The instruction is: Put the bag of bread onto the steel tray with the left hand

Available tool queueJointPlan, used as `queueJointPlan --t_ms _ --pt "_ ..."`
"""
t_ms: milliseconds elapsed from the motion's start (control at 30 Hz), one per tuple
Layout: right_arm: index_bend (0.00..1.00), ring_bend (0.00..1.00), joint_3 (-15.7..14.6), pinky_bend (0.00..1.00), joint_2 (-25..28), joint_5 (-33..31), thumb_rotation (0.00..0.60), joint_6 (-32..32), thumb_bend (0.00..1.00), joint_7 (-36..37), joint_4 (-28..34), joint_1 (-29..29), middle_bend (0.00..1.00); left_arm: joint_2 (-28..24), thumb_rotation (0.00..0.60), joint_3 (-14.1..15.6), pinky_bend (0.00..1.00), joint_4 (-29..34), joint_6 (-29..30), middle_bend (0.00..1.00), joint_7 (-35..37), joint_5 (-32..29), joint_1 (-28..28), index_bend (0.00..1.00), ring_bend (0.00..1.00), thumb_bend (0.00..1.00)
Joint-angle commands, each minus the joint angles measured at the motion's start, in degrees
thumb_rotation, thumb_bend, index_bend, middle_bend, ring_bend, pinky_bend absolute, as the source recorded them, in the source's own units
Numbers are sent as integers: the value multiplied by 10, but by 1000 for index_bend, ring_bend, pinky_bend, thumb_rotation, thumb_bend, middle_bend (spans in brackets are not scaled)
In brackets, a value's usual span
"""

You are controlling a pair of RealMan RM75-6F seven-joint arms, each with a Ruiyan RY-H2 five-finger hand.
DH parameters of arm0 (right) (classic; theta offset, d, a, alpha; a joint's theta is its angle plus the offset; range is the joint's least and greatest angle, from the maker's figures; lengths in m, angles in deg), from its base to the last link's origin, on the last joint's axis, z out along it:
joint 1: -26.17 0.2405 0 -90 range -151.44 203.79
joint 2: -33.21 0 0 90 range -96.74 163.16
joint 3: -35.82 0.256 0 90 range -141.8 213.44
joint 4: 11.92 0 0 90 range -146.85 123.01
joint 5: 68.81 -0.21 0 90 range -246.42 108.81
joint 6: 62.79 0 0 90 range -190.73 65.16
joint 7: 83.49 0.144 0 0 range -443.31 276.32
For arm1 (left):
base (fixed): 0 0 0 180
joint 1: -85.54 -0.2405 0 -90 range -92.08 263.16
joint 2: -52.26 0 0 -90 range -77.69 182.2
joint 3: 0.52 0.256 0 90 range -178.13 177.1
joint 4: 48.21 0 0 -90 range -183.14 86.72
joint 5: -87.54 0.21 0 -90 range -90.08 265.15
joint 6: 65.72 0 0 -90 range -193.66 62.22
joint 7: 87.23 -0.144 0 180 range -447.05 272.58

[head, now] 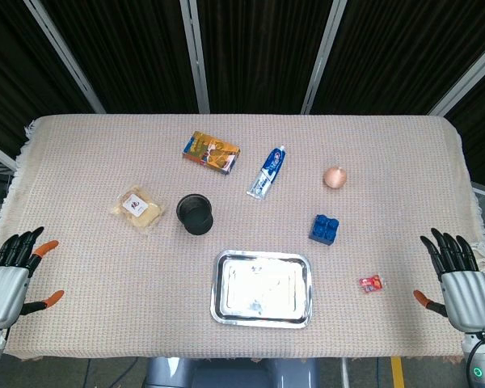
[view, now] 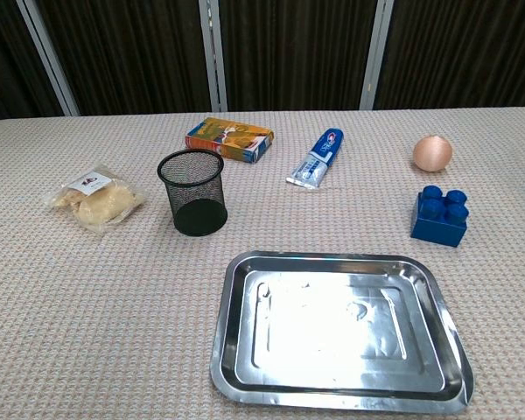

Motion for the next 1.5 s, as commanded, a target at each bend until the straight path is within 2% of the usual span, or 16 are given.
queueJointPlan --t_ms 33,733,900,1033,1267,1500 --pt "68 0 0 20 0 0 600 -1 0 0 -1 0 0 1 564 0 0 0 0 0 0 -1 0 193 0 27" --pt "68 0 0 20 1 -1 600 5 0 9 -7 -3 0 2 564 -4 0 0 -18 0 -6 -8 11 191 0 26" --pt "68 0 0 20 1 -1 600 2 0 9 -8 -1 0 7 560 -17 0 -13 -60 0 -10 -27 39 183 0 26" --pt "68 0 1 20 1 -2 600 -1 0 8 -8 0 0 12 562 -33 0 -24 -123 0 -3 -57 77 178 0 28" --pt "68 0 1 20 2 -5 600 0 0 7 -6 -2 0 31 565 -69 0 -57 -260 0 -35 -138 166 137 0 37" --pt "68 0 1 21 4 -7 600 3 0 4 -4 -5 0 71 573 -103 0 -103 -335 0 -78 -210 239 78 0 38"
